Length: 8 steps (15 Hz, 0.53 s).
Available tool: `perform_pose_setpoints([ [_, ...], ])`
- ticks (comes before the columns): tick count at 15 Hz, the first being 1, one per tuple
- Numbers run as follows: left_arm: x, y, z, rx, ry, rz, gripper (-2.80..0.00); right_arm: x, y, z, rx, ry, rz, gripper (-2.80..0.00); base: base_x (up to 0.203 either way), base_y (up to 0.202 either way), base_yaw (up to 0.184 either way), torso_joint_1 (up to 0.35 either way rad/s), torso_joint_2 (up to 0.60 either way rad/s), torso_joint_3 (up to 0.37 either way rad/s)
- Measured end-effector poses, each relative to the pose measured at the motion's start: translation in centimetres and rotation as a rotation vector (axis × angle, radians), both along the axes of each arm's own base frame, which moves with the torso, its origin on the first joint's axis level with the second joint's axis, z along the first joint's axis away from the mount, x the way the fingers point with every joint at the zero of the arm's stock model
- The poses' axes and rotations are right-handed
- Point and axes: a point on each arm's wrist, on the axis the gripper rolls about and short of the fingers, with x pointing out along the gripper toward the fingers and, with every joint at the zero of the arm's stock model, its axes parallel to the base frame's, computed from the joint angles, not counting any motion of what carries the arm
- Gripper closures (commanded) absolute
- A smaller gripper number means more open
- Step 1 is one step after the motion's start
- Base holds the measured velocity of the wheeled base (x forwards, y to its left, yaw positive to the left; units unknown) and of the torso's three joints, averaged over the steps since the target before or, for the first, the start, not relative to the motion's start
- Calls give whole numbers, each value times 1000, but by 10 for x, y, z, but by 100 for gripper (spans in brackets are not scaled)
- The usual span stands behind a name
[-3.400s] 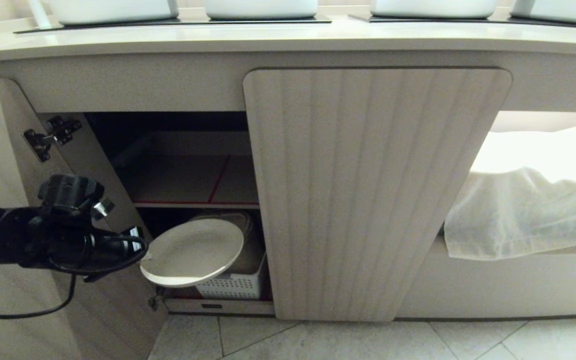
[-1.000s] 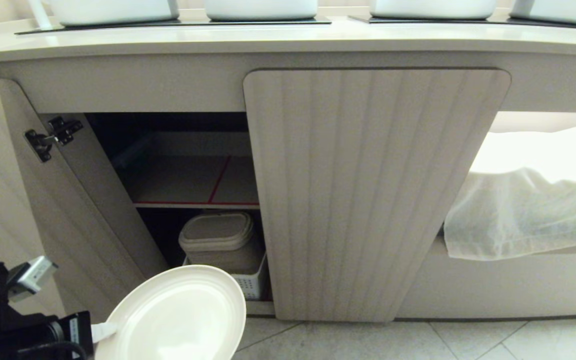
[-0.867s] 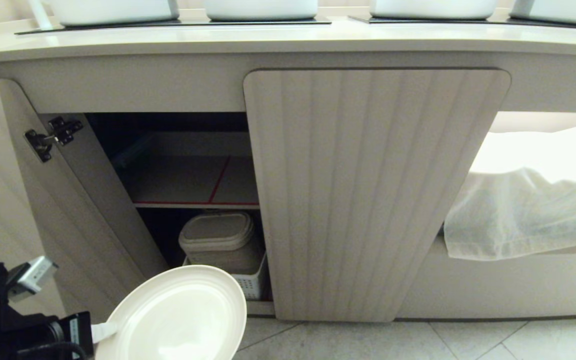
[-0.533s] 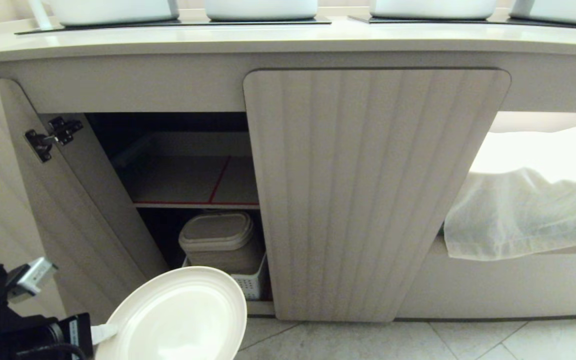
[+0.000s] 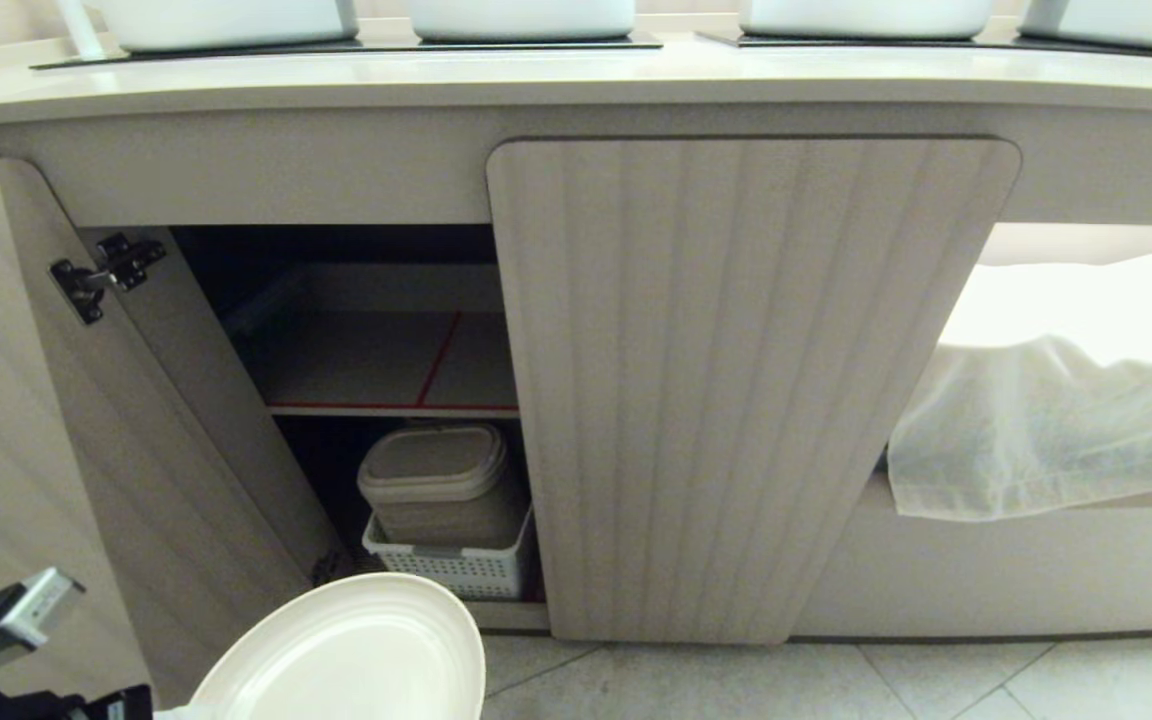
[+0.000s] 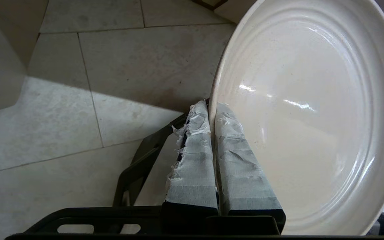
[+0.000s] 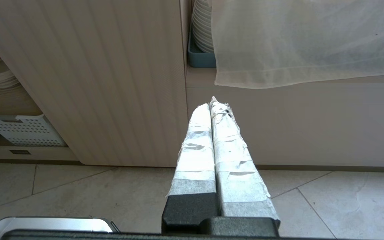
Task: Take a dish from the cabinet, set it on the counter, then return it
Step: Place it on the table
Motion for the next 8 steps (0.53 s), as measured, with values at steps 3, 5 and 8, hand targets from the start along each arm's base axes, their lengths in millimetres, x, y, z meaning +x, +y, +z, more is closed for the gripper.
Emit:
perform_pose_setpoints([
  [3,-2,0,1,-4,-10,-2,0,0,0,0,0,0,0,0,0,0,0,0,0,0],
  [5,-2,0,1,-4,-12,-3,0,0,0,0,0,-1,0,0,0,0,0,0,0,0],
  [8,-3,0,1,-1,-12,-4,0,0,0,0,0,0,0,0,0,0,0,0,0,0],
])
